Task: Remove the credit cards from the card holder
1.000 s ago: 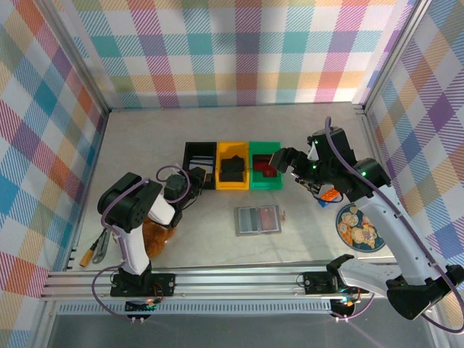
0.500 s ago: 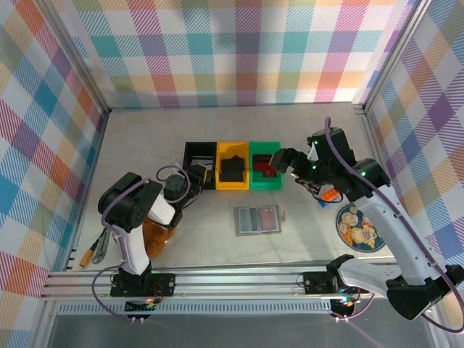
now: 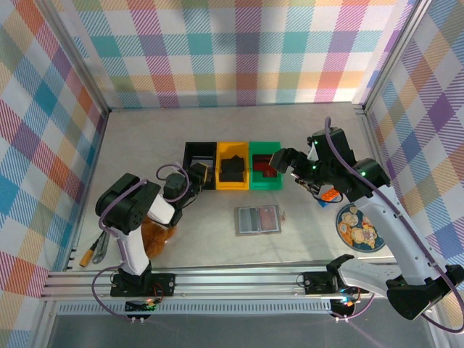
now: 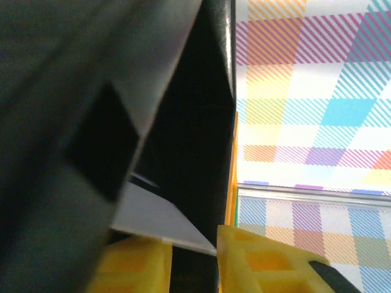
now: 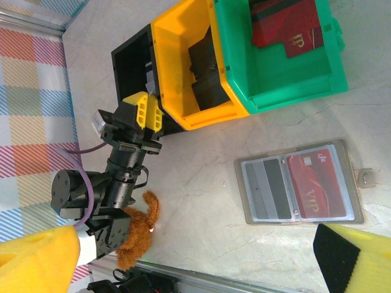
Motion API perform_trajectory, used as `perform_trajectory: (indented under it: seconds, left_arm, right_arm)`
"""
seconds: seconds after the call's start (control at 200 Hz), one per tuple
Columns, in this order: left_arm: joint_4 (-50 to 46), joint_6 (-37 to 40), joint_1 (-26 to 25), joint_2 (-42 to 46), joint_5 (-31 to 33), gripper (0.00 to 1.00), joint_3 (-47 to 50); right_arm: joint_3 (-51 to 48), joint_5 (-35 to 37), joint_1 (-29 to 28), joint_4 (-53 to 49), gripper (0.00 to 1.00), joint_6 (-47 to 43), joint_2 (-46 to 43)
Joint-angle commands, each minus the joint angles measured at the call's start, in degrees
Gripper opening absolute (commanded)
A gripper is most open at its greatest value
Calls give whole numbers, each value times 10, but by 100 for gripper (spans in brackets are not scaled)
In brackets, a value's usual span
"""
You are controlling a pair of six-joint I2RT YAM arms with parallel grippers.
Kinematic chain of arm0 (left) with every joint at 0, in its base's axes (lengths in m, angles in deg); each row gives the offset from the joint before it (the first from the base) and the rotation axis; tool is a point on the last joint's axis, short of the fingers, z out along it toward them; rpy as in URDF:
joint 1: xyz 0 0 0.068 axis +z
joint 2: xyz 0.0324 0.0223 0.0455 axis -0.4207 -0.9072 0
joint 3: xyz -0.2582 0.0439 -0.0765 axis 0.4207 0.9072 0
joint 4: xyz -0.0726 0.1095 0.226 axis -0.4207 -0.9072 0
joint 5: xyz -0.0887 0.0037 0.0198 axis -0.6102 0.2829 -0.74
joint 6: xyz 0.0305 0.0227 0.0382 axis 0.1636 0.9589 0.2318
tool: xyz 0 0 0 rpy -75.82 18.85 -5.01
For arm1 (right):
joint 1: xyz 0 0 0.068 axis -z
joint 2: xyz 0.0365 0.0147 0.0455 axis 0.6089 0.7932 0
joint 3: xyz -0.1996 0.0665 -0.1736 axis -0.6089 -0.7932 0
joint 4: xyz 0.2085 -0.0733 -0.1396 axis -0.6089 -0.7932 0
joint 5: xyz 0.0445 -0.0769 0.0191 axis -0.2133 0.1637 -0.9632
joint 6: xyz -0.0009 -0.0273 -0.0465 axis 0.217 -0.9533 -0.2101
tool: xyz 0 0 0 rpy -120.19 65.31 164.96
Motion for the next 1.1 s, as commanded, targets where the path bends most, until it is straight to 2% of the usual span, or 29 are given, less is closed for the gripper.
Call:
perform_trajectory:
  seconds: [0.0, 0.16, 0.43, 0.545, 0.69, 0.77, 0.94, 1.095]
  left_arm:
    - [-98, 5, 3, 24, -19, 28, -5]
    - [-159, 20, 4, 51, -24, 30, -15]
    - [-172, 12, 4, 67, -39, 30, -17]
    - [-223, 22, 4, 113, -34, 33, -19]
    - [-381, 100, 0, 220, -21, 47, -50]
    - [-481, 163, -8, 288, 7, 53, -75]
    - [-623, 256, -27, 388, 48, 59, -116]
    - [-748, 319, -57, 422, 60, 61, -168]
  right_arm:
    - [-8, -11, 3, 10, 99, 9, -5]
    - [-11, -13, 3, 12, 99, 11, -5]
    - [-12, -11, 3, 7, 99, 10, -10]
    - [-9, -10, 3, 3, 99, 6, -9]
    - [-7, -5, 3, -7, 99, -1, -1]
    - [-11, -4, 3, -9, 99, -7, 4]
    - [-28, -11, 3, -13, 99, -24, 19]
    - [-59, -17, 3, -8, 97, -49, 24]
